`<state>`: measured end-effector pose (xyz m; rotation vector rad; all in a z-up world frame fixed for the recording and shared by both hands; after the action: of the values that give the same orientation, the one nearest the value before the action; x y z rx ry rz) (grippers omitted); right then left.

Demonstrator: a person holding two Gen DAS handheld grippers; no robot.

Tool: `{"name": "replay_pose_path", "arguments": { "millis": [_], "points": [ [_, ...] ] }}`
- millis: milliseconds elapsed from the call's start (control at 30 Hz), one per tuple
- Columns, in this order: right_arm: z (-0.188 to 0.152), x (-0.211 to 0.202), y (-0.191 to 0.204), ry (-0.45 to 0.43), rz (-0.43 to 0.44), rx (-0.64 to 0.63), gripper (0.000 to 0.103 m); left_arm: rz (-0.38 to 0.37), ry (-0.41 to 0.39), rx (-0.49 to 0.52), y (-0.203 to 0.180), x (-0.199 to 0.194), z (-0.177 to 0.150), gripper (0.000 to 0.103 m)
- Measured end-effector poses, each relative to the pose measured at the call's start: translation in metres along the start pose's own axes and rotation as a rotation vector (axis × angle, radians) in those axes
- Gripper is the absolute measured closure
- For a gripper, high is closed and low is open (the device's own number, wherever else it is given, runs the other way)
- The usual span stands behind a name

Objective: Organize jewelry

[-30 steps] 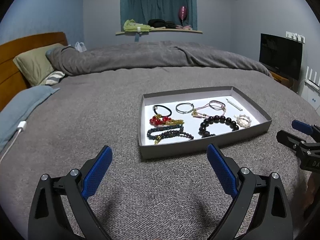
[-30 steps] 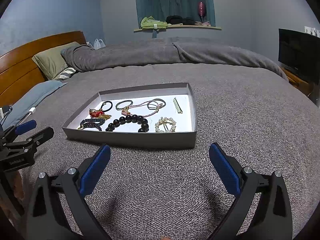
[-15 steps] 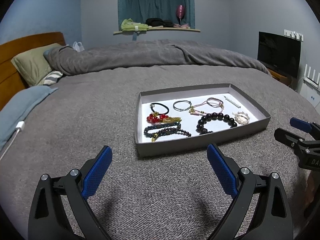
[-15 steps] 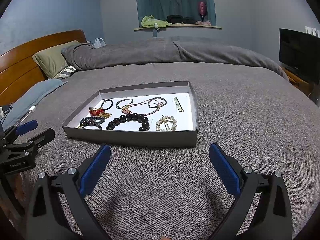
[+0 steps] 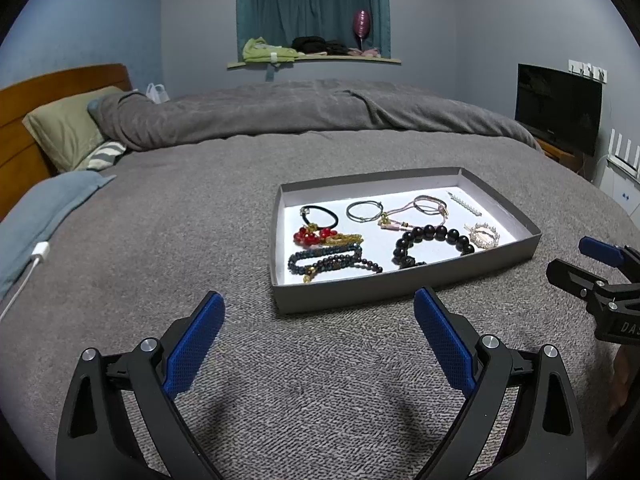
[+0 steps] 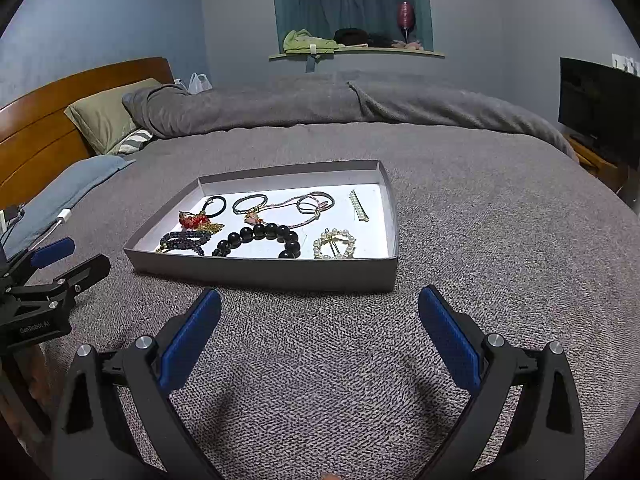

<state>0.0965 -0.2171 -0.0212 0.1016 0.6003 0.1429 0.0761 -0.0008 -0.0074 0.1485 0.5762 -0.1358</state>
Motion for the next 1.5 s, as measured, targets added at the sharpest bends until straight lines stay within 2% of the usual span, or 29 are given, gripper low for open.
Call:
{"name": "replay_pose_path", "arguments": {
  "millis": [367,633,767,1000,1233,1367,1500],
  "points": [
    [-0.001,0.001,0.002,0.002,-0.002,0.000,0.006,0.008,0.001,0.003,0.000,0.002,-0.001,0.008],
    [-0.001,0.001,0.003,0.004,-0.003,-0.003,0.006,-0.032,-0.020,0.006,-0.002,0.001,-0.001,0.008],
    [-0.002,0.001,0.004,0.006,-0.003,-0.004,0.006,-0.036,-0.001,0.014,-0.004,0.005,-0.002,0.008],
    [-0.006,0.001,-0.004,0.014,-0.015,0.033,0.006,-0.022,0.024,-0.041,0.003,0.003,-0.004,0.008],
    [-0.006,0.007,-0.017,-0.030,-0.032,0.109,0.006,-0.041,0.067,-0.087,0.011,0.012,-0.006,0.008],
    [-0.002,0.004,-0.029,-0.091,-0.035,0.182,0.006,-0.030,0.060,-0.102,0.021,0.012,-0.005,0.008],
    [-0.003,0.000,-0.035,-0.119,-0.056,0.205,0.006,-0.079,0.052,-0.103,0.022,0.008,0.000,0.008]
  ]
}}
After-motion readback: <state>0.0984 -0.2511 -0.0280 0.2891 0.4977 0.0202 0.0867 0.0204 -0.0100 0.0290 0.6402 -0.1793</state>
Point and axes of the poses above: each gripper's, at about its wrist camera, not at the fingertips, and x roughly the way its jaws point, y to its left, z to its top, the point moved 6 cm from there along x, roughly the way its jaws point, and after that the axes turned 4 degrees about x, right-handed, at the moved point
